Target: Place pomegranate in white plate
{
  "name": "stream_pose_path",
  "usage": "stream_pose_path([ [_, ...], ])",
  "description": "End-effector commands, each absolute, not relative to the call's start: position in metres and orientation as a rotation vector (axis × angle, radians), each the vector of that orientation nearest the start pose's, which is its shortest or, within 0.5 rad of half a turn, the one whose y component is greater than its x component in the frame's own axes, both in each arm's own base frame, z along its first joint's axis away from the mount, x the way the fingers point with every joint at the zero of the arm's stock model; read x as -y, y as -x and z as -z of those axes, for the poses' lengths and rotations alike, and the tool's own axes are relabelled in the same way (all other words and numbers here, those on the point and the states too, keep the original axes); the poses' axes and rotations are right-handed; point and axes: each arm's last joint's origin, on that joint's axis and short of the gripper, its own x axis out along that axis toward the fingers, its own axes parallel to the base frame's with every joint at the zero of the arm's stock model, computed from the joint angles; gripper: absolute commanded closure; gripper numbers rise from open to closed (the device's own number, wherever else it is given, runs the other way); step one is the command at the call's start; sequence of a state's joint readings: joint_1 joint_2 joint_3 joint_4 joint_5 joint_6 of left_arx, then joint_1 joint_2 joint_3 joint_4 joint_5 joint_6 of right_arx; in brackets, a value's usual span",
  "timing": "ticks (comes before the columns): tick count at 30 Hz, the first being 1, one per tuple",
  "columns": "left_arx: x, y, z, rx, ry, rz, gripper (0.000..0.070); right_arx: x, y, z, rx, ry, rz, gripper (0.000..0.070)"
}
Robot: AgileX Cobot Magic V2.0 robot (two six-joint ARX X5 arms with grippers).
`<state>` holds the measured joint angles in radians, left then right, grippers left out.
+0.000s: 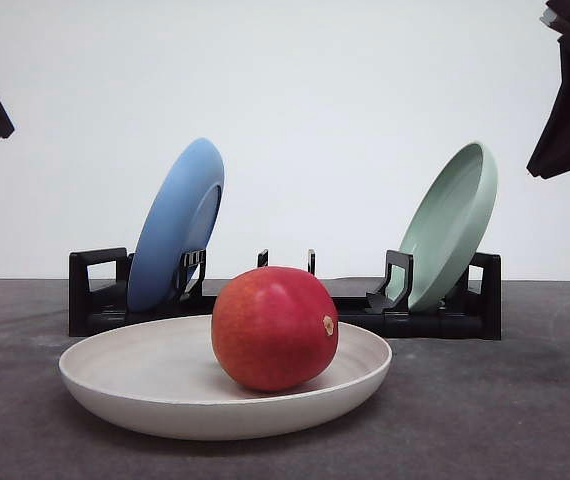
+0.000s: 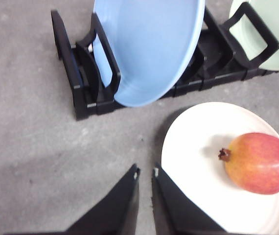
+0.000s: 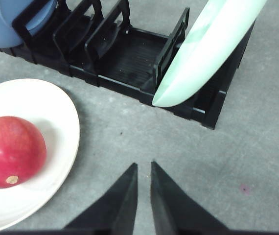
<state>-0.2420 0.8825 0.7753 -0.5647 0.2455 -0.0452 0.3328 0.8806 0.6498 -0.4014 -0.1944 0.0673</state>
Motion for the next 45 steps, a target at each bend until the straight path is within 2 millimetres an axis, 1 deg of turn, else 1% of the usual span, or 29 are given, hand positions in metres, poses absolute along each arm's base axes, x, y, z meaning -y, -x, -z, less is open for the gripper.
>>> stream_pose_path([
  [1, 0.050, -0.172, -0.284, -0.670, 0.039, 0.464, 0.0672, -0.066, -0.171, -0.254, -0.641, -0.012, -0.493, 0.0664],
  [10, 0.049, -0.171, -0.285, -0.666, 0.040, 0.463, 0.0672, -0.066, -0.171, -0.254, -0.642, -0.011, -0.493, 0.0664],
  [14, 0.046, -0.167, -0.281, -0.636, 0.015, 0.460, 0.0673, -0.066, -0.171, -0.254, -0.642, -0.011, -0.493, 0.0664],
  [21, 0.029, -0.153, -0.252, -0.445, 0.023, 0.383, 0.0673, -0.066, -0.171, -0.254, -0.642, -0.012, -0.493, 0.0664],
  [25, 0.018, -0.140, -0.235, -0.340, 0.033, 0.279, 0.0673, -0.066, -0.171, -0.254, -0.642, -0.011, -0.493, 0.0664],
  [31, 0.004, -0.119, -0.211, -0.269, 0.027, 0.084, 0.0673, -0.066, -0.171, -0.254, -0.642, -0.012, -0.493, 0.0664],
  [37, -0.001, -0.106, -0.192, -0.218, 0.025, 0.032, 0.0673, -0.066, -0.171, -0.254, -0.642, -0.012, -0.493, 0.0664],
  [45, -0.003, -0.098, -0.172, -0.170, 0.018, -0.009, 0.0673, -0.066, -0.171, -0.254, -0.642, -0.012, -0.493, 0.0664],
])
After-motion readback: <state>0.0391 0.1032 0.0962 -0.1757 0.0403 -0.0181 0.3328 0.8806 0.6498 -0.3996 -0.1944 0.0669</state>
